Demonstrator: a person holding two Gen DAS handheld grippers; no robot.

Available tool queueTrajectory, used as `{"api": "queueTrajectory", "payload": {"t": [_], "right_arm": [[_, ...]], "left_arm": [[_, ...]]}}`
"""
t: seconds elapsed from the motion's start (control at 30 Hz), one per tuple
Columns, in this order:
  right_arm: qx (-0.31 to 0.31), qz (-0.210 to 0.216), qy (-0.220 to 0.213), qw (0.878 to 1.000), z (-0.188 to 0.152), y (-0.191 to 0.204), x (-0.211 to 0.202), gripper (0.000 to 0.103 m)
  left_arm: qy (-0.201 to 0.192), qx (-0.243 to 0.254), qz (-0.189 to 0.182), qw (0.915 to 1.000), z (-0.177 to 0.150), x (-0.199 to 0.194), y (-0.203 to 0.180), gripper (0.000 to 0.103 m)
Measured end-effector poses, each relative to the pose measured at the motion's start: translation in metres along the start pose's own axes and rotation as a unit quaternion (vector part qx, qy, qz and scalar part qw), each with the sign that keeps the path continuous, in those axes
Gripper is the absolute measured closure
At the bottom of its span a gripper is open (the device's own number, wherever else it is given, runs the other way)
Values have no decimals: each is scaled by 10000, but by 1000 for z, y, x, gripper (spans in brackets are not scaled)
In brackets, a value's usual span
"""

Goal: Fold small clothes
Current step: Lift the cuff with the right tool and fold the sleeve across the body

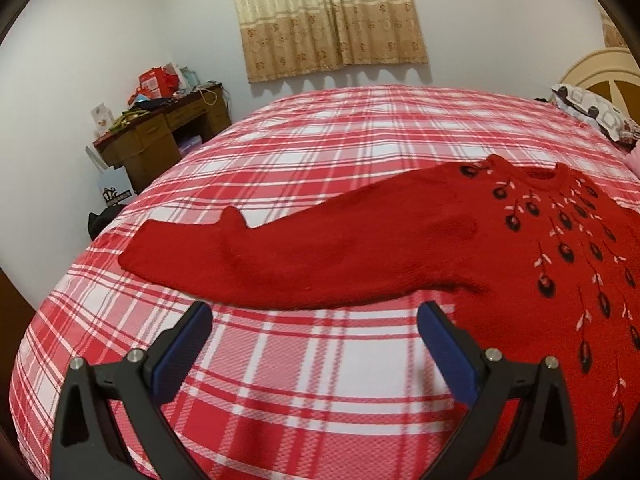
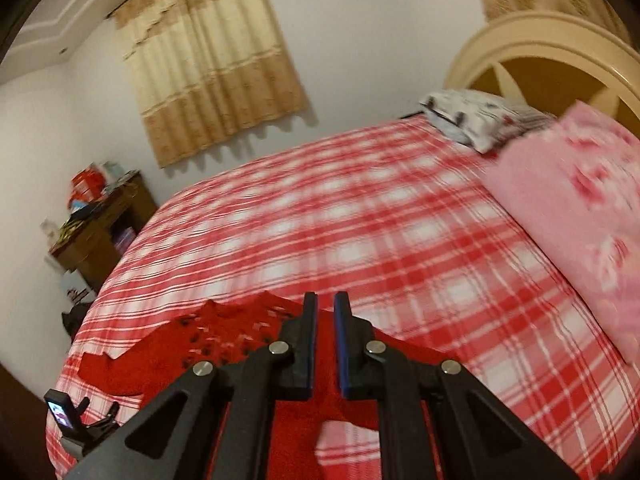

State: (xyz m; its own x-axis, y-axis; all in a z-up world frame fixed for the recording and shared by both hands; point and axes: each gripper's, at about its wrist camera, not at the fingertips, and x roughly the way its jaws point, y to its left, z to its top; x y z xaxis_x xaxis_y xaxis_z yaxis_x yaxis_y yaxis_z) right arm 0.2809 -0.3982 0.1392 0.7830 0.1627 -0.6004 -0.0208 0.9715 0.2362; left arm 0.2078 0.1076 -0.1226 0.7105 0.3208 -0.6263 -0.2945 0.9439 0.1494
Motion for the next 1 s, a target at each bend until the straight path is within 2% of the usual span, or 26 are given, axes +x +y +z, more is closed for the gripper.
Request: {"api": "queueTrajectory", "payload": {"t": [0.1, 0.23, 0.27, 0.3, 0.33, 0.4, 0.57, 0.77, 0.87, 0.93, 0.97, 1.0], "right_arm": [[-261, 154, 47, 9995, 9, 36, 9, 95], [-707, 52, 280, 9971, 1, 71, 25, 94], [-808, -63, 402, 9959, -5, 75, 32, 82], [-885, -138, 509, 9947, -11, 74, 38, 62], [-945, -164, 612, 9935, -21, 74, 45, 56], [-925, -164, 823, 9922, -41, 64, 59, 55], [-782, -530, 1665, 9815, -98, 35, 107, 55], [-553, -487, 2172, 9733, -138, 21, 140, 55], [-667, -589, 2349, 9679, -150, 24, 150, 55], [-666, -837, 2368, 9657, -152, 21, 153, 59], [-666, -907, 2361, 9652, -152, 19, 154, 84], [-722, -994, 2296, 9655, -151, 17, 152, 97]], "left_arm": [[63, -91, -40, 9999, -4, 5, 8, 0], [128, -336, -162, 9992, -8, 9, 19, 0], [128, -362, -173, 9991, -9, 9, 20, 0], [135, -379, -175, 9990, -10, 10, 21, 0], [136, -404, -187, 9989, -10, 12, 22, 0], [144, -447, -199, 9987, -11, 13, 23, 0], [64, -263, -92, 9996, -10, 12, 16, 0], [84, -234, -103, 9996, -9, 14, 15, 0], [136, -265, -113, 9995, -10, 14, 15, 0], [131, -268, -108, 9995, -9, 13, 16, 0], [122, -259, -100, 9995, -9, 12, 17, 0], [98, -246, -78, 9996, -9, 10, 18, 0]]}}
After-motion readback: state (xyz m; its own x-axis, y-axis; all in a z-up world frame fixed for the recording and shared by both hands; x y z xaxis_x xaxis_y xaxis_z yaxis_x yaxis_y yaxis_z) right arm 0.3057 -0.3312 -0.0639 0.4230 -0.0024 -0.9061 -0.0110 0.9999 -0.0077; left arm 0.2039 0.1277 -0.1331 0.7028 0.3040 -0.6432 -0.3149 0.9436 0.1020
